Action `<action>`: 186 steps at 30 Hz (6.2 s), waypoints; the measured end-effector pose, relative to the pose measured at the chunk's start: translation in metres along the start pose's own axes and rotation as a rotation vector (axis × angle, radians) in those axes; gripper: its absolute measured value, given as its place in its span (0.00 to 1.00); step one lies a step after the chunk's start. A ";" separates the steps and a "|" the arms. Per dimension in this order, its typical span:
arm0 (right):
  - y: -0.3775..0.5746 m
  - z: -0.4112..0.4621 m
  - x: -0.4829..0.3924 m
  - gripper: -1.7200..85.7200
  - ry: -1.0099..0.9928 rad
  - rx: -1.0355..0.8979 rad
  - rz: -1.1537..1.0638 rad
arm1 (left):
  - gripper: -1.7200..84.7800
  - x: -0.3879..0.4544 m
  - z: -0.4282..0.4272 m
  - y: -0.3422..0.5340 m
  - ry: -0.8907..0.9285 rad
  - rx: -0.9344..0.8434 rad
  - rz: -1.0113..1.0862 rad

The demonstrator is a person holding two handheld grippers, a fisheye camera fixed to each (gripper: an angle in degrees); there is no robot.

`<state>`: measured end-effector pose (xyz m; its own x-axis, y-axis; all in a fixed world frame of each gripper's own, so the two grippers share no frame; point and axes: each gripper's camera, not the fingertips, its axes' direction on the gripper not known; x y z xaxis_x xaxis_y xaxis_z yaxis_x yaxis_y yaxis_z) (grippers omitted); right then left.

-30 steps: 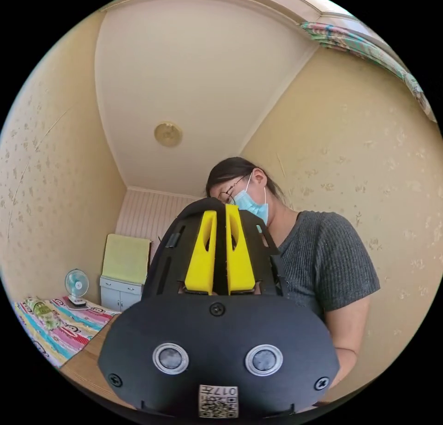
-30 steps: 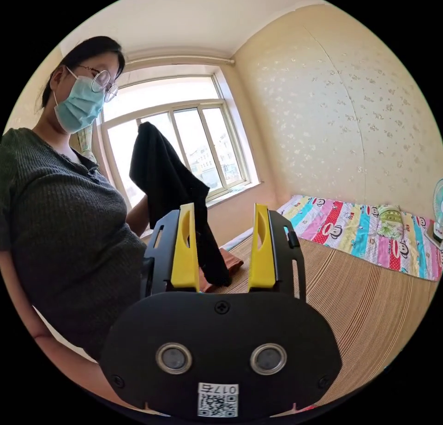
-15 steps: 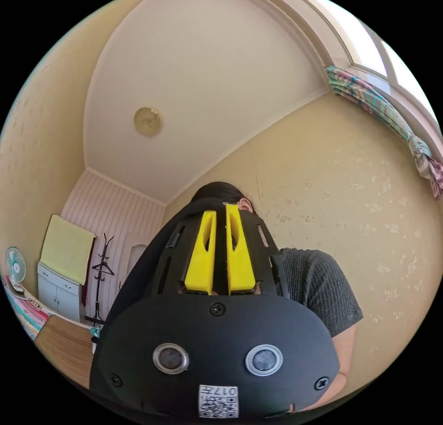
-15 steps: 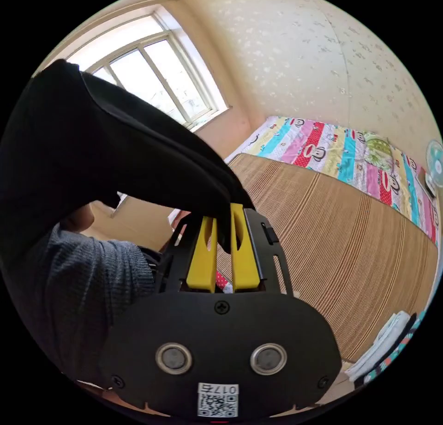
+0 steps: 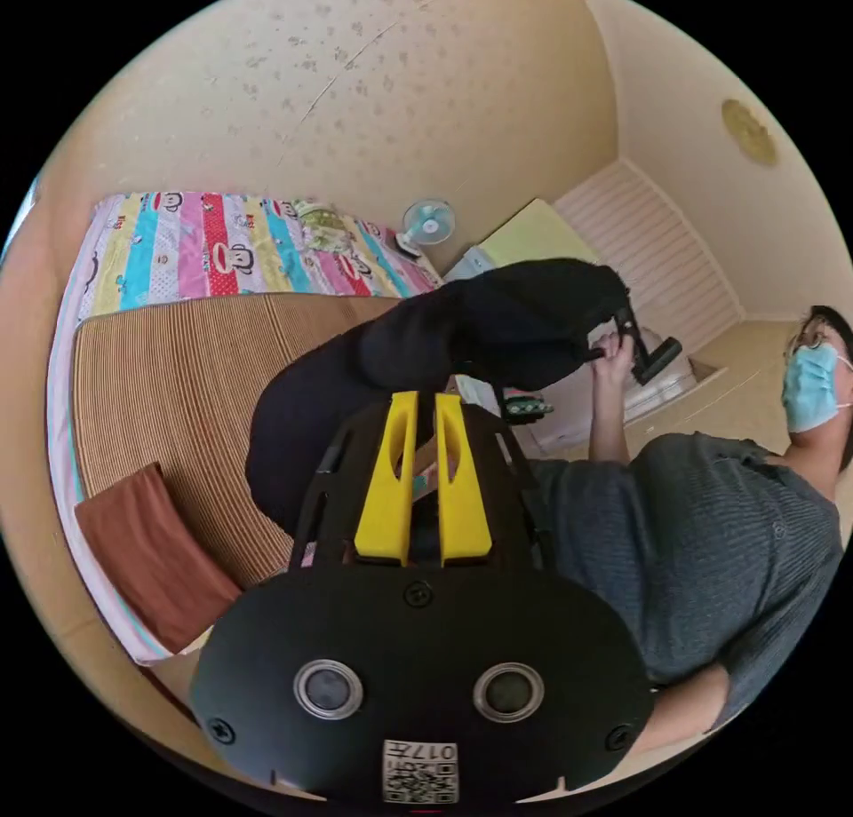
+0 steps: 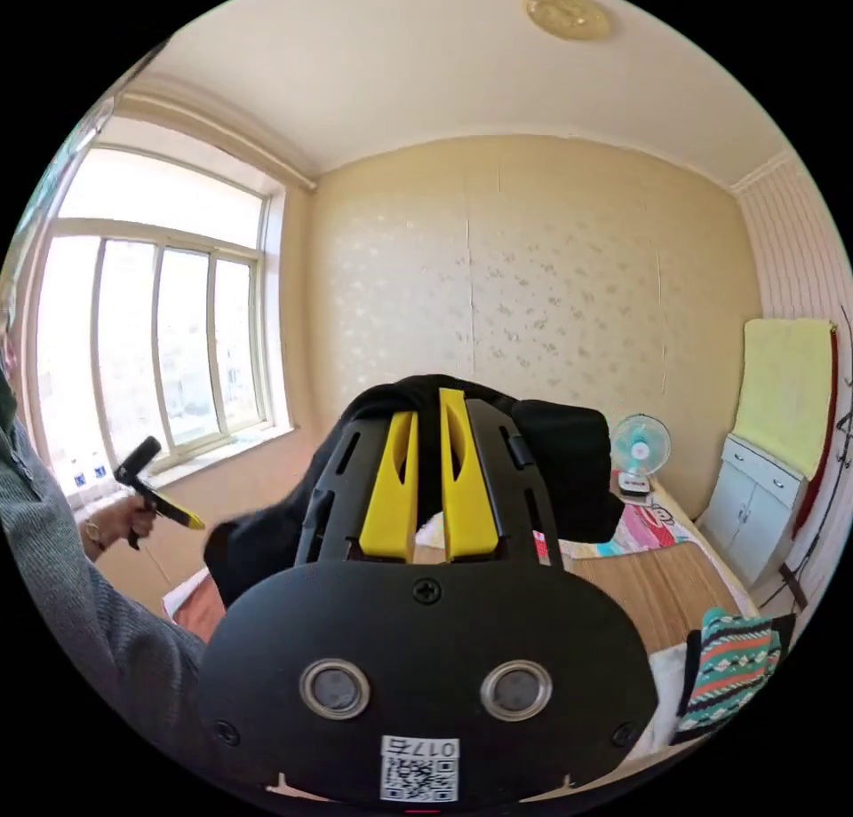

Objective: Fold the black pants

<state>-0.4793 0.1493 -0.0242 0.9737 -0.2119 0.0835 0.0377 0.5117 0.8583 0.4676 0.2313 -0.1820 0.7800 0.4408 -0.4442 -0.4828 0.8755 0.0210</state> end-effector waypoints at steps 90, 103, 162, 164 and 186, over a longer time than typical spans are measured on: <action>-0.367 -0.043 -0.133 0.05 -0.274 -0.126 -0.087 | 0.09 0.305 -0.115 -0.259 -0.523 0.128 0.853; -0.220 0.417 0.278 0.09 0.130 -0.700 0.262 | 0.12 -0.090 0.009 -0.641 -0.698 0.170 -0.151; 0.151 0.013 0.455 0.07 -0.108 -1.339 0.531 | 0.13 -0.307 -0.251 -0.232 -0.640 0.069 -0.538; 0.139 -0.013 0.509 0.12 0.148 -1.316 0.548 | 0.14 -0.308 -0.208 -0.270 -0.496 0.022 -0.433; 0.128 -0.163 0.540 0.11 -0.006 -1.372 0.702 | 0.07 -0.322 -0.048 -0.193 -0.286 -0.483 -0.599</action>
<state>0.0880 0.2360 0.0483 0.8825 0.3898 0.2630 -0.2385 0.8531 -0.4640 0.2901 -0.0890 -0.0863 0.9998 0.0162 -0.0110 -0.0195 0.8251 -0.5646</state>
